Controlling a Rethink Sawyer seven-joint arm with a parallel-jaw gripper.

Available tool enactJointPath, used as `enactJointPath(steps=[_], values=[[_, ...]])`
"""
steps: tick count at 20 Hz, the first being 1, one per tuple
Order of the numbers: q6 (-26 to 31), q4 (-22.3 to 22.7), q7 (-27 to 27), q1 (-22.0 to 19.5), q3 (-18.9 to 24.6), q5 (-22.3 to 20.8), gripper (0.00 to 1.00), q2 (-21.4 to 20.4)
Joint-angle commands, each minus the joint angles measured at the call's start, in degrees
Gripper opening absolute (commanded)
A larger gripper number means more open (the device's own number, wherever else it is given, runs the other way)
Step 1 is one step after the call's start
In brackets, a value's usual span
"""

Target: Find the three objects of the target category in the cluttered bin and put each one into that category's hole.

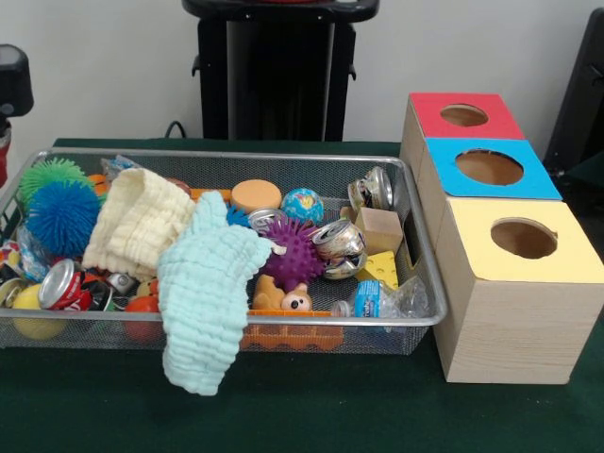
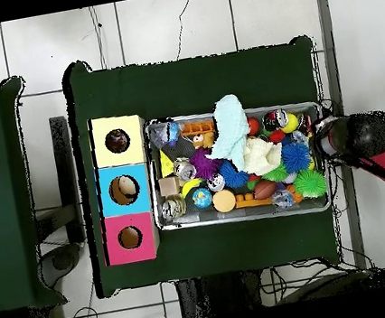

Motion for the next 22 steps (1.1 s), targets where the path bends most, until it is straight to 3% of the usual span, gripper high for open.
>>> enactJointPath(steps=[1,11,16,22], values=[[0.2,-3.3,0.1,-0.4,3.4,-0.9,0.0,3.7],[3.9,-4.2,-1.6,-1.0,3.2,-1.2,0.0,2.7],[1.6,2.6,3.3,1.3,4.0,1.3,0.0,-0.2],[1.7,4.1,5.3,2.7,3.1,2.0,0.0,-1.3]])
